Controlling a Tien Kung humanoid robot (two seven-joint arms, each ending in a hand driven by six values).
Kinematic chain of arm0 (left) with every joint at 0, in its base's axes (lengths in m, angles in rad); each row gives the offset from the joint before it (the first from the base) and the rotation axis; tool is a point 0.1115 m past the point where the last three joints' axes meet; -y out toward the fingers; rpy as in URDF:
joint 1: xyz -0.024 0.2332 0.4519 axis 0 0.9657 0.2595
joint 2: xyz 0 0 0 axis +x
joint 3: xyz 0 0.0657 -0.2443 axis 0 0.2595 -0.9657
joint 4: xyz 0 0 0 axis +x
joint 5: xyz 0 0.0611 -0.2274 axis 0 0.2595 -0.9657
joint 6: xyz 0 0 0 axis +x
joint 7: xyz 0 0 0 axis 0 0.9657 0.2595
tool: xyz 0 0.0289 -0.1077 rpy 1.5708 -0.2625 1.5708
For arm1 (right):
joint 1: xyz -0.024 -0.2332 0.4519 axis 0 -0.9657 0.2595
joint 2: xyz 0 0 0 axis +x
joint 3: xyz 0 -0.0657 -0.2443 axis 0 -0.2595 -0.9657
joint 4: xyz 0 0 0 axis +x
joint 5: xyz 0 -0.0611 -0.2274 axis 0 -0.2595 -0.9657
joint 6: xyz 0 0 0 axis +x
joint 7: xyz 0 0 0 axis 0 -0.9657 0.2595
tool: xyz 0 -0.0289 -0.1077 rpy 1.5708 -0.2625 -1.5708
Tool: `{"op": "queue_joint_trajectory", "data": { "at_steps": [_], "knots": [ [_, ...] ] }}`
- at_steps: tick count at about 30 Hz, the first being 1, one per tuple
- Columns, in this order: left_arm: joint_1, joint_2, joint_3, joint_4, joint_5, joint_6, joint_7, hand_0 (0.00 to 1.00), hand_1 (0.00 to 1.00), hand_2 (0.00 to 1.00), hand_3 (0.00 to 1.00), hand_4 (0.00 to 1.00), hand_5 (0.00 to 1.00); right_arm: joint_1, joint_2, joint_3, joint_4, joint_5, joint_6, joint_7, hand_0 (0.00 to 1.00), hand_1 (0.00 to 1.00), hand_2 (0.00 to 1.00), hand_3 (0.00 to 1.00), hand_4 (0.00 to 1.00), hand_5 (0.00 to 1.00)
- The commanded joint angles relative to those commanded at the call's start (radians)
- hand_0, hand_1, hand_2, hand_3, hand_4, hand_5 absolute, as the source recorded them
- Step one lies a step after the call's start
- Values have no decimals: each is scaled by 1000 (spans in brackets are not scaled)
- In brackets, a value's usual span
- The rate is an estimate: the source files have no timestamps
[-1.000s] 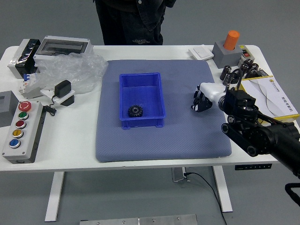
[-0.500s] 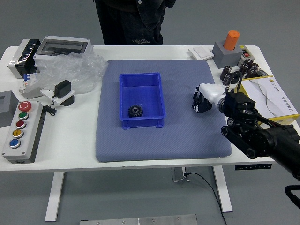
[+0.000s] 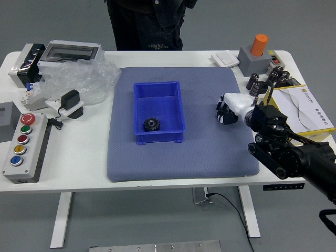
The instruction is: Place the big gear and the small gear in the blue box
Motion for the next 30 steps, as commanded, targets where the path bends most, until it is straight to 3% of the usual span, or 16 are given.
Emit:
{"op": "queue_joint_trajectory", "data": {
  "at_steps": [12, 24, 30],
  "knots": [
    [0, 0, -1, 0, -2, 0, -1, 729, 679, 701, 701, 441, 23, -5, -8, 41, 25, -19, -19, -2, 644, 537, 537, 603, 587, 25],
    [0, 1, -4, 0, -1, 0, -1, 729, 679, 700, 701, 443, 26, -8, -15, 116, 169, -60, -30, -31, 639, 538, 534, 604, 606, 16],
    [0, 1, -6, 0, 1, 0, -1, 730, 679, 699, 701, 443, 26, -7, -13, 117, 191, -61, -28, -38, 633, 538, 534, 606, 613, 18]
  ]
}}
